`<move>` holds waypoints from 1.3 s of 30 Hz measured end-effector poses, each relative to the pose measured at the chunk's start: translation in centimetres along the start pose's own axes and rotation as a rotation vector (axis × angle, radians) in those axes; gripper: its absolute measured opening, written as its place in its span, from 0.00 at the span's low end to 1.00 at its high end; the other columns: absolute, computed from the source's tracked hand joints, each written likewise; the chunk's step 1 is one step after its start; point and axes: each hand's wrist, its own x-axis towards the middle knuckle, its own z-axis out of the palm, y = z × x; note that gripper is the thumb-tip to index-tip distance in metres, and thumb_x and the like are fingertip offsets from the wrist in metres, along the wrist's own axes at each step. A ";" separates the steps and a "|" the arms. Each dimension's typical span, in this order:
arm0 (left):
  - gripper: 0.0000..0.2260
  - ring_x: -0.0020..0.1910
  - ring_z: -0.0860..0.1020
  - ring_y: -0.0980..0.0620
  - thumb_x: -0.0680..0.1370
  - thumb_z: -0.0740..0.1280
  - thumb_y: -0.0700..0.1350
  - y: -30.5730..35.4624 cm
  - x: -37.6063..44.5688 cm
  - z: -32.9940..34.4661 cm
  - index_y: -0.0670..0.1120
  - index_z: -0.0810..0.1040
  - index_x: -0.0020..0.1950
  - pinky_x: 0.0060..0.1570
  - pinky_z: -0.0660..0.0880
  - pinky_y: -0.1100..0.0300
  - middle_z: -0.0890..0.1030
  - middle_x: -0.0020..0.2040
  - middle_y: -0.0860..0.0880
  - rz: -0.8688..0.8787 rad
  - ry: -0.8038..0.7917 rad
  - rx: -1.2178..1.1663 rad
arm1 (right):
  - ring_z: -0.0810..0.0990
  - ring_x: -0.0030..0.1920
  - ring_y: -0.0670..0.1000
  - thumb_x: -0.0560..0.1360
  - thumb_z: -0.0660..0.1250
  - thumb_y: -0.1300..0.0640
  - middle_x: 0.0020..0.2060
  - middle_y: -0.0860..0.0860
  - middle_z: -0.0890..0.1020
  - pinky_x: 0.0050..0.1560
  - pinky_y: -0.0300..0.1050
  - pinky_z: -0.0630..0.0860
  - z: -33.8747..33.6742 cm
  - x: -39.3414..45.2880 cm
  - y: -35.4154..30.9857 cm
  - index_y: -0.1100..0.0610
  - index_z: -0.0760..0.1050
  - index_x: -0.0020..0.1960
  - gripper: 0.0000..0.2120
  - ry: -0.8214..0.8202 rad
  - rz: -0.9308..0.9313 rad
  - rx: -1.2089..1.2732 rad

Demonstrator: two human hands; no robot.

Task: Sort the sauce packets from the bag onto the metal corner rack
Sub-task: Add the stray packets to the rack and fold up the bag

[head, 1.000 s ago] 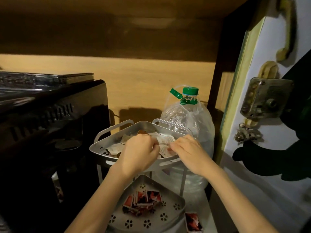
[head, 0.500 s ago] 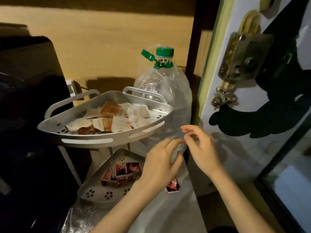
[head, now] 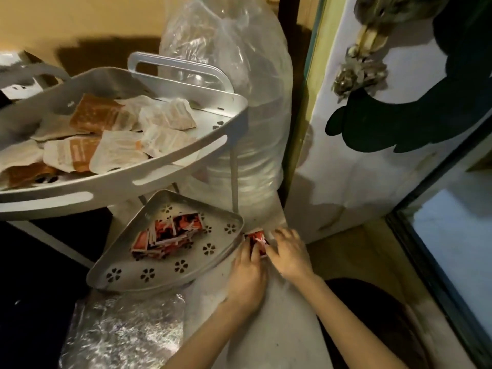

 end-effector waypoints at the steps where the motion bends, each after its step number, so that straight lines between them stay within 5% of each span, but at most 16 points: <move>1: 0.21 0.63 0.75 0.42 0.74 0.57 0.48 0.0 -0.1 0.6 0.41 0.74 0.64 0.61 0.67 0.52 0.77 0.62 0.39 -0.019 0.006 0.030 | 0.59 0.72 0.54 0.78 0.53 0.47 0.71 0.53 0.66 0.71 0.49 0.59 0.5 -0.1 0.0 0.56 0.65 0.70 0.23 -0.011 0.013 -0.013; 5: 0.28 0.73 0.60 0.45 0.75 0.49 0.52 -0.1 -0.6 1.4 0.41 0.60 0.73 0.70 0.48 0.52 0.63 0.73 0.41 -0.029 -0.038 0.043 | 0.70 0.65 0.57 0.73 0.47 0.45 0.63 0.56 0.75 0.64 0.52 0.67 1.7 -1.2 -0.8 0.58 0.73 0.64 0.29 0.110 -0.007 0.039; 8: 0.29 0.76 0.51 0.48 0.75 0.45 0.53 -0.5 -0.5 1.3 0.43 0.53 0.75 0.70 0.40 0.60 0.55 0.76 0.43 0.005 -0.025 -0.028 | 0.73 0.60 0.59 0.74 0.56 0.51 0.58 0.58 0.79 0.62 0.52 0.69 2.2 -1.6 -1.4 0.61 0.75 0.60 0.21 0.183 0.025 0.113; 12: 0.24 0.74 0.57 0.48 0.78 0.58 0.45 -0.6 -0.3 0.1 0.43 0.58 0.73 0.72 0.51 0.60 0.61 0.74 0.42 -0.013 -0.029 -0.217 | 0.75 0.57 0.57 0.74 0.64 0.58 0.55 0.57 0.80 0.59 0.48 0.69 1.4 -1.7 -2.5 0.60 0.75 0.58 0.14 0.180 0.142 0.360; 18: 0.19 0.57 0.77 0.48 0.76 0.62 0.39 -0.4 -0.1 -3.1 0.44 0.69 0.67 0.58 0.73 0.56 0.78 0.60 0.44 -0.046 -0.059 -0.479 | 0.81 0.51 0.54 0.72 0.67 0.62 0.49 0.56 0.83 0.55 0.49 0.76 -1.1 -3.3 -3.8 0.58 0.76 0.54 0.11 0.143 0.187 0.648; 22: 0.13 0.49 0.77 0.54 0.75 0.65 0.39 -0.4 -0.7 -6.6 0.43 0.73 0.60 0.51 0.75 0.59 0.78 0.53 0.49 0.005 0.105 -0.502 | 0.80 0.43 0.48 0.71 0.68 0.61 0.42 0.51 0.83 0.46 0.39 0.76 -3.6 -4.1 -5.1 0.58 0.77 0.51 0.09 0.150 0.043 0.724; 28: 0.18 0.56 0.75 0.50 0.73 0.69 0.43 -4.1 -0.8 -10.8 0.45 0.73 0.62 0.56 0.73 0.53 0.76 0.59 0.47 -0.156 0.274 -0.459 | 0.78 0.43 0.37 0.72 0.67 0.64 0.41 0.42 0.80 0.44 0.28 0.73 -5.5 -2.9 -9.0 0.57 0.77 0.52 0.10 -0.036 -0.180 0.856; 33: 0.13 0.45 0.81 0.51 0.74 0.68 0.42 -8.4 -2.0 -12.8 0.44 0.76 0.59 0.48 0.80 0.52 0.83 0.48 0.46 -0.238 0.272 -0.508 | 0.76 0.42 0.37 0.73 0.68 0.63 0.48 0.49 0.81 0.40 0.23 0.70 -3.3 -1.4 -12.0 0.59 0.77 0.56 0.12 -0.098 -0.307 0.717; 35: 0.12 0.45 0.81 0.52 0.75 0.68 0.42 -9.8 -2.5 -12.7 0.45 0.76 0.58 0.47 0.78 0.58 0.83 0.49 0.46 -0.286 0.283 -0.452 | 0.75 0.42 0.38 0.74 0.66 0.62 0.49 0.49 0.79 0.40 0.24 0.70 -2.1 -1.0 -13.1 0.59 0.75 0.58 0.13 -0.125 -0.331 0.655; 39: 0.06 0.45 0.81 0.52 0.75 0.66 0.40 -11.5 -3.4 -11.9 0.44 0.78 0.51 0.47 0.79 0.57 0.83 0.48 0.46 -0.322 0.291 -0.401 | 0.76 0.50 0.47 0.74 0.64 0.63 0.53 0.53 0.79 0.51 0.37 0.72 0.3 0.0 -14.5 0.59 0.75 0.56 0.10 -0.119 -0.311 0.455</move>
